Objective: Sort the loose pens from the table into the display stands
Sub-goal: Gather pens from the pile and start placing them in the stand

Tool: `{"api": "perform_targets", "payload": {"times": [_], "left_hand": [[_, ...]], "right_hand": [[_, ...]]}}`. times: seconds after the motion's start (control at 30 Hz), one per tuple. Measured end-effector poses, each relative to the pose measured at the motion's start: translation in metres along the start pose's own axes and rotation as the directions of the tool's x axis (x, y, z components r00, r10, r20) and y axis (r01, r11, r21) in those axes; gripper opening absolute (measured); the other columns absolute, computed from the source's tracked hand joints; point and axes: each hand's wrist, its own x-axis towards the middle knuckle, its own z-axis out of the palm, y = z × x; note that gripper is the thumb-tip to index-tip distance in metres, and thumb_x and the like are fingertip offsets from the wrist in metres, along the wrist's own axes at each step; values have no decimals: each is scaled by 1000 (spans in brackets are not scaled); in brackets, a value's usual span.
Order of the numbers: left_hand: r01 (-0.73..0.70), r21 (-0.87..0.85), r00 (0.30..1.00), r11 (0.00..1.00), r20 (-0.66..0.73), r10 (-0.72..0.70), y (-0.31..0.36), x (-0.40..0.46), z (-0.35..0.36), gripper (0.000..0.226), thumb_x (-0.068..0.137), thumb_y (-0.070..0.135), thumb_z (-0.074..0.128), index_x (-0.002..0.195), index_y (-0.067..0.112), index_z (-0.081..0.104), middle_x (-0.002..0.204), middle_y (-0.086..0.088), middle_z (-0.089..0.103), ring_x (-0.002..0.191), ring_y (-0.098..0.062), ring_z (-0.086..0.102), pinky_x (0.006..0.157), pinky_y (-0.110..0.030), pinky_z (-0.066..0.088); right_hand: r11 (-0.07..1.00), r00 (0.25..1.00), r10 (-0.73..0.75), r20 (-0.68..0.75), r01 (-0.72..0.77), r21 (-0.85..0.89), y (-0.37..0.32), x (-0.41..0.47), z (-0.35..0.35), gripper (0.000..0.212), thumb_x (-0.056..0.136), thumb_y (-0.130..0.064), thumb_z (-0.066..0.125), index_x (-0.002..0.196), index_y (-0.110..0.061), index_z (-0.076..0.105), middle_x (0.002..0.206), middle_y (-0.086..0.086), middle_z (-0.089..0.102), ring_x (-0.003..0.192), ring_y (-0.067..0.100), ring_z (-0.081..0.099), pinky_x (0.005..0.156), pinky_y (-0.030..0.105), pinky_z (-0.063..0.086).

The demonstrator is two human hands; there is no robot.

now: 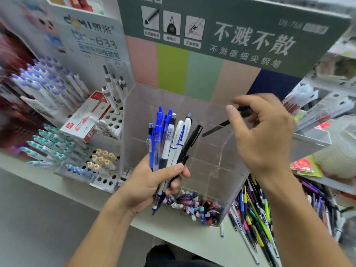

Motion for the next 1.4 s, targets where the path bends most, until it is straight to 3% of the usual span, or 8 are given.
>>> {"api": "perform_targets", "payload": {"times": [0.1,0.2,0.4,0.5,0.67,0.93,1.13,1.4], "left_hand": [[8,18,999,1000,44,-9,0,1,-1,22,76,22,74,91,5,70,77,-9,69,52,-13,51,45,-21,39],[18,-14,999,1000,35,-18,1,1,-3,38,77,21,75,108,2,66,81,-12,68,53,-13,51,45,-21,39],[9,25,1000,1000,26,-10,-4,-3,-16,43,81,22,73,110,-7,60,82,-12,64,54,-14,49,46,-22,39],[-21,29,999,999,-33,22,-9,-7,-20,24,81,24,74,98,7,70,82,-12,62,55,-14,48,46,-22,38],[-5,-39,956,999,-292,-7,-10,-7,-30,4,86,18,77,84,16,75,83,-18,50,56,-17,40,43,-21,37],[10,171,883,985,-464,71,-2,-3,-28,4,96,9,66,97,12,63,70,-4,64,54,-16,45,44,-23,37],[60,713,783,698,-467,410,-1,-4,-28,16,93,16,67,92,30,58,65,19,59,58,-3,53,51,-13,35],[84,718,790,691,-471,393,-8,-1,-30,20,91,16,69,102,32,63,73,11,63,63,-12,57,53,-19,42]], "right_hand": [[928,895,65,442,-217,303,-16,10,9,13,96,-24,68,101,-17,78,79,-14,71,65,3,59,61,20,48],[763,770,13,638,-420,491,-22,21,12,13,97,-14,65,100,-9,77,74,13,69,64,16,47,53,20,38],[758,842,27,538,-369,538,-22,23,27,11,92,-2,69,88,-10,76,70,8,72,57,13,54,53,24,47],[730,972,142,190,-232,642,-19,36,23,8,92,-2,69,94,-7,75,71,-5,73,55,7,59,56,20,51],[835,983,-11,-184,110,539,-33,51,22,12,96,-12,68,105,-7,73,87,6,73,68,13,69,64,25,57],[979,970,-195,146,183,88,-49,51,78,20,89,-6,72,107,-10,78,96,3,76,83,14,68,81,25,55],[914,826,-287,486,84,397,-83,14,59,17,82,-33,83,88,-18,79,61,-7,63,51,3,49,53,15,38],[976,720,-215,660,175,127,-85,20,69,11,85,-26,80,84,-17,74,70,-8,63,62,4,54,64,19,43]]}}
